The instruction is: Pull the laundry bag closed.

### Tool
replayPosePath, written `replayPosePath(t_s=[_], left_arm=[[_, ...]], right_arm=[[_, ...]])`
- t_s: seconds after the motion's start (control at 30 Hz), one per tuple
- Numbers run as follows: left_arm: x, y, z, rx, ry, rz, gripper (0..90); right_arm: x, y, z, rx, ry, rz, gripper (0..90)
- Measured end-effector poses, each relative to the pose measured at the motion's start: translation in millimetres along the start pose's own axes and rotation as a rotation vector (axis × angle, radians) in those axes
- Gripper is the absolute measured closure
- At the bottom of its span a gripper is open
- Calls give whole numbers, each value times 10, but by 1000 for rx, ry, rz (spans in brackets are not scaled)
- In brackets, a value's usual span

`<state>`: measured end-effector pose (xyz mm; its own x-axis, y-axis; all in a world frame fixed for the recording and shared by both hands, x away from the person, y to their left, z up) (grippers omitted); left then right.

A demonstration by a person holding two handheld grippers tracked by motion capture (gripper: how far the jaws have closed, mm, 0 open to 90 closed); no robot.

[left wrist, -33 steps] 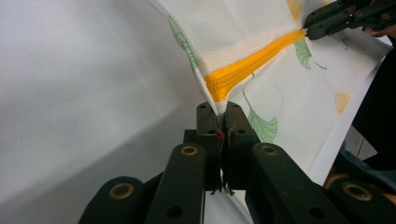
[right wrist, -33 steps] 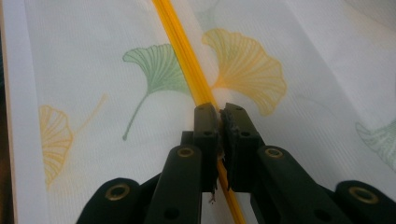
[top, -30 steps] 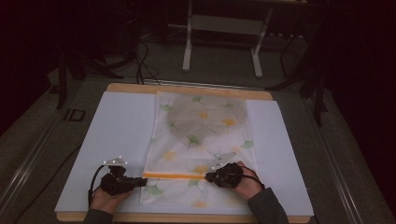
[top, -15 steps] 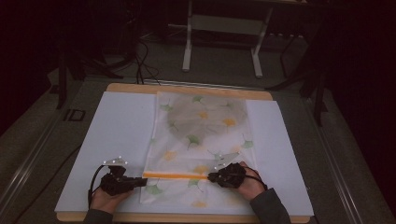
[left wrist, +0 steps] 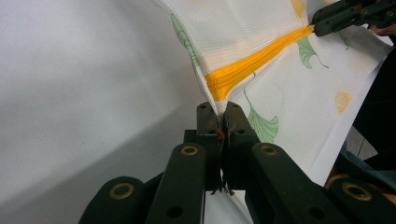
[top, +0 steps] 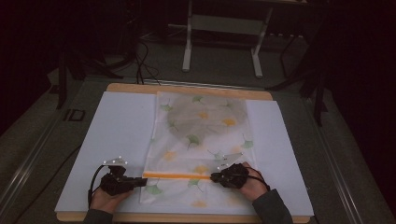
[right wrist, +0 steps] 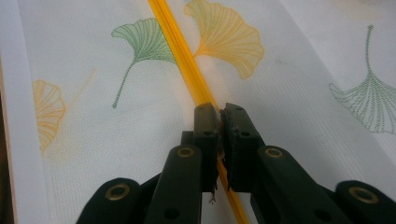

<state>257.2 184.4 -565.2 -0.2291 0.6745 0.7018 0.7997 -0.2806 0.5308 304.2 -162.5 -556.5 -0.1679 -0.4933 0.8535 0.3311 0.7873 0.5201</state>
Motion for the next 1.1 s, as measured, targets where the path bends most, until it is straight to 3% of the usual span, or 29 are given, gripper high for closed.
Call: replayPosePath(t_s=[1.1], left_arm=[[1, -3, 6, 5, -2, 2, 875]], right_arm=[[104, -159, -62, -30, -15, 0, 850]])
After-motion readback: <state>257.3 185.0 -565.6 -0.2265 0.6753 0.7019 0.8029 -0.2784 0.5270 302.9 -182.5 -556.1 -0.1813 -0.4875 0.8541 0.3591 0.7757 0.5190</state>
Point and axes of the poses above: each handheld gripper's, and its own axes: x roughly backward along the jaws, y roughly out of its top, z roughly to its left, the point moved 4 cm from there along -x, roughly forward along the jaws, and after that the axes turned 6 degrees about z, right-handed, at the moved point
